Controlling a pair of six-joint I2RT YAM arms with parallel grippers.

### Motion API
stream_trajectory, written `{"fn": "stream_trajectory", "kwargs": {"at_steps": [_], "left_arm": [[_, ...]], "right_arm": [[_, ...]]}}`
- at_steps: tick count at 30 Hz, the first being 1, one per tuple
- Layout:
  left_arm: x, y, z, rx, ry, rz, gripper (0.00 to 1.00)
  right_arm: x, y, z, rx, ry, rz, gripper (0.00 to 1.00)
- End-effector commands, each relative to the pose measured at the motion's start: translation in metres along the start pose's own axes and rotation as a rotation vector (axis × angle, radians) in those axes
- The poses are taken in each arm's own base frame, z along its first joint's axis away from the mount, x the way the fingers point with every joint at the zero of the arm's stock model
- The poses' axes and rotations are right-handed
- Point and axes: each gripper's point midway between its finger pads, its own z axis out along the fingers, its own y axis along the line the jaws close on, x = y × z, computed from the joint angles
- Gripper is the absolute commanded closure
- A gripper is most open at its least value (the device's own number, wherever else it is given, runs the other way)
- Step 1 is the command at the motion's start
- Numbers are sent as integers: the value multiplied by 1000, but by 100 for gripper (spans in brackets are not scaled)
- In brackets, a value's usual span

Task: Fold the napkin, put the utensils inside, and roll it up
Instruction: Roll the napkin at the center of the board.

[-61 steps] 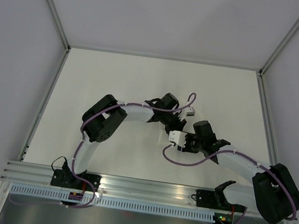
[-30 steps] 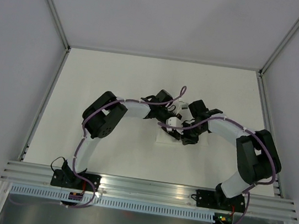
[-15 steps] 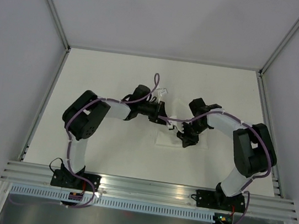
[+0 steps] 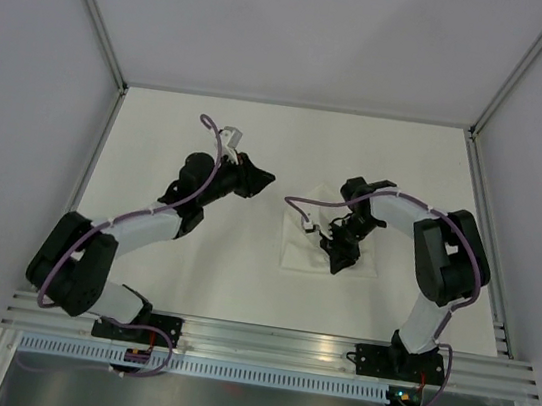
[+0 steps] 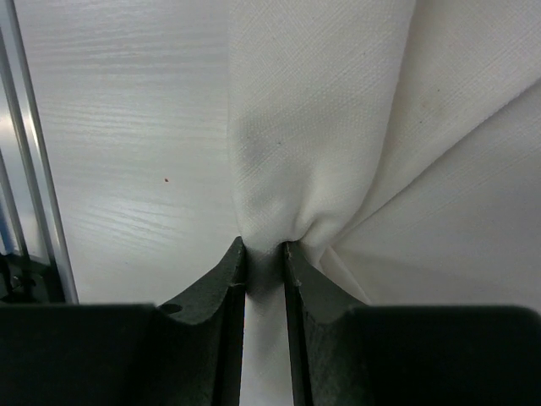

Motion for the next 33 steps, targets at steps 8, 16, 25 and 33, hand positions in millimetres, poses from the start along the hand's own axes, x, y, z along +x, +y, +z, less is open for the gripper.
{"fn": "stream_trajectory", "kwargs": {"at_steps": [8, 16, 25, 33], "left_arm": [[-47, -58, -52, 64, -218, 439, 65], [37, -129, -21, 199, 65, 812, 62], [146, -154, 8, 341, 315, 982, 60], [214, -155, 20, 475, 511, 975, 59]], "right_arm": [[34, 12, 19, -220, 103, 111, 94], [40, 9, 26, -279, 114, 157, 93], [39, 4, 29, -296, 102, 192, 94], [38, 0, 28, -299, 95, 203, 93]]}}
